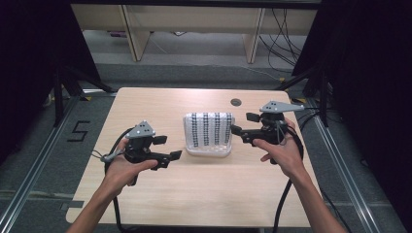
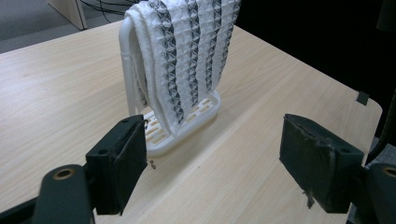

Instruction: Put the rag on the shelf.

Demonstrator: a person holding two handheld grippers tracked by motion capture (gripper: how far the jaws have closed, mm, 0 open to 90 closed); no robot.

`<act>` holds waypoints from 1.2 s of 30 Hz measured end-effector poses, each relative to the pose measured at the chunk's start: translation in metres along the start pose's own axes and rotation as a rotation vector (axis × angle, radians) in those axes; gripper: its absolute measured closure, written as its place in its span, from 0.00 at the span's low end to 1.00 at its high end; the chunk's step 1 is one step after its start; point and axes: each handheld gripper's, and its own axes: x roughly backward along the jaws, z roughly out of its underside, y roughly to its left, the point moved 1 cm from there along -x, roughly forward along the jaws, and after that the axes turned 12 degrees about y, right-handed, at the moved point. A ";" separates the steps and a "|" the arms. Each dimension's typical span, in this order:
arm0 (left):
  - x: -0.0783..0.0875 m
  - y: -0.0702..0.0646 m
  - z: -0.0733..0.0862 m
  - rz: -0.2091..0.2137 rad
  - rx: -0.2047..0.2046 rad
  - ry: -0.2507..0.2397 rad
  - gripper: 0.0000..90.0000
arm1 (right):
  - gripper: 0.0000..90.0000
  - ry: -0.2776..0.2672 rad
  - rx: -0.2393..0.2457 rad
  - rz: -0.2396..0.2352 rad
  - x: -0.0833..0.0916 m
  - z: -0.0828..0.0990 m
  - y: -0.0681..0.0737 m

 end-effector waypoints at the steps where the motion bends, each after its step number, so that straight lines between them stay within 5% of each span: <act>1: 0.001 0.000 0.002 0.008 -0.005 0.002 0.25 | 0.25 0.009 0.006 0.000 0.001 0.002 0.000; 16: 0.000 -0.004 0.014 0.017 -0.002 -0.004 0.24 | 0.25 -0.001 0.011 -0.029 0.002 0.011 0.008; 17: 0.000 -0.004 0.014 0.022 -0.002 -0.002 0.24 | 0.25 0.010 -0.023 -0.042 0.004 0.012 0.012; 19: 0.000 -0.006 0.016 0.020 -0.002 0.000 0.24 | 0.25 0.003 0.017 -0.020 0.005 0.015 0.011; 36: -0.004 -0.008 0.029 0.024 0.007 -0.007 0.24 | 0.24 0.009 0.020 -0.066 0.004 0.029 0.022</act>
